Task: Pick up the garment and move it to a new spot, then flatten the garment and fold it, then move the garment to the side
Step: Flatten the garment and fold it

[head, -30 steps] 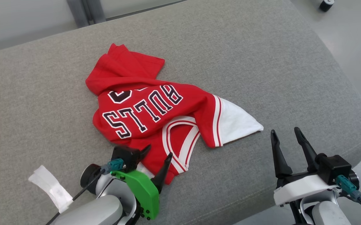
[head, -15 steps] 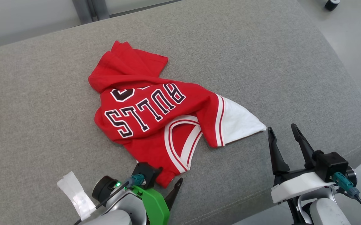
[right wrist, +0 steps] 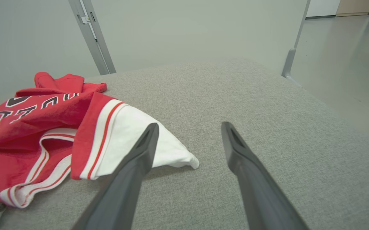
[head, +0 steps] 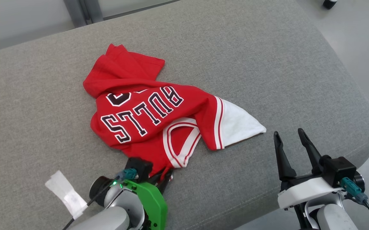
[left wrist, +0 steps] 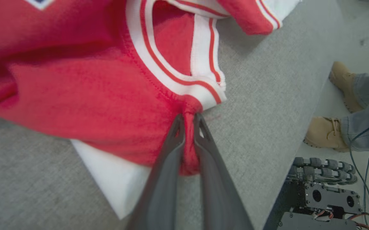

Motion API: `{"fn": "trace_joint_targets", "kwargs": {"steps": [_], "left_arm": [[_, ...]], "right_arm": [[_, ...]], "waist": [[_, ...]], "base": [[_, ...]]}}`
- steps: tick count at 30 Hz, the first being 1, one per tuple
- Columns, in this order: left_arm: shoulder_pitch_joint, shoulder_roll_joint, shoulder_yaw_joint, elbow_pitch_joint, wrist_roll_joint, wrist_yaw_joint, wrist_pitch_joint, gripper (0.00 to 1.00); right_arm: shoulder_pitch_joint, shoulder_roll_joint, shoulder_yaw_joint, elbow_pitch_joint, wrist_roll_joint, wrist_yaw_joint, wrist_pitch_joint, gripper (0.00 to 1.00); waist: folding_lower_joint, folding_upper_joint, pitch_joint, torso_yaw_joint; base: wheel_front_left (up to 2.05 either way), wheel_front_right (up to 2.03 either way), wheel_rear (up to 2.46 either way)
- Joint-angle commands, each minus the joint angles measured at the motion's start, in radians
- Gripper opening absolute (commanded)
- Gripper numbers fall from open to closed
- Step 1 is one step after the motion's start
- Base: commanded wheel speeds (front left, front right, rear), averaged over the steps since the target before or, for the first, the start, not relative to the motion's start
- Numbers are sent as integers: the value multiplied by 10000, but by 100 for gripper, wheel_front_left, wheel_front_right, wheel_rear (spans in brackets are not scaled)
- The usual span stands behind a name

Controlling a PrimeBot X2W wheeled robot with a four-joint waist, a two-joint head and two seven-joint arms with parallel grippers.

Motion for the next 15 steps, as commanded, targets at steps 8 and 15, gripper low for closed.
{"fn": "trace_joint_targets", "kwargs": {"steps": [8,15], "left_arm": [[1230,431,2688,-4367,-3576,-809,-769,0],[1841,1469,5148,-7420,-5931,-599,-1209,0]], "right_arm": [[523,-13,-285,11,-235,-7,-6,100],[435,-16,-249,77,-379,-7,-6,100]], "waist": [[0,0,-458,825],[0,0,-833,1601]], "base": [[0,0,0],[0,0,0]]}}
